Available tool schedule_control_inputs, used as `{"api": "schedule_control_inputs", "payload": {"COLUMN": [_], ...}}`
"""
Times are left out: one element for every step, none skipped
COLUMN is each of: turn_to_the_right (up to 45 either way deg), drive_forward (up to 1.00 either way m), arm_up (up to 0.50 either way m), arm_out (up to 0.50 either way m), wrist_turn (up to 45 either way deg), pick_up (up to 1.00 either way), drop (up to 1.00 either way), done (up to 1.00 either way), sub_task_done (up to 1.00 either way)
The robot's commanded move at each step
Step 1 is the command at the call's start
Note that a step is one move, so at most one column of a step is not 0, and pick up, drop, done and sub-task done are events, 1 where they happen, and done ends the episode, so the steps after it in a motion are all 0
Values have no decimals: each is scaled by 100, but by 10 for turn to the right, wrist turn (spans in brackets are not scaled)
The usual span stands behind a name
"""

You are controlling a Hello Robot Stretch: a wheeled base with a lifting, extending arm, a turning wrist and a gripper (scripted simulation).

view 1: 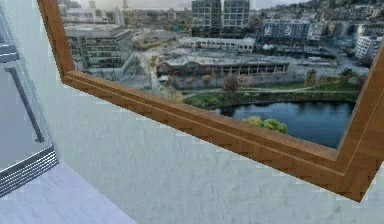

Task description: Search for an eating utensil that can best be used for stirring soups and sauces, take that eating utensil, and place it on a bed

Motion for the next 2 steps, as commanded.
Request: {"api": "schedule_control_inputs", "payload": {"turn_to_the_right": [0,0], "drive_forward": [0,0], "arm_up": [4,0], "arm_out": [0,0], "wrist_turn": [0,-450], "pick_up": [0,0], "drop": [0,0], "done": [0,0], "sub_task_done": [0,0]}}
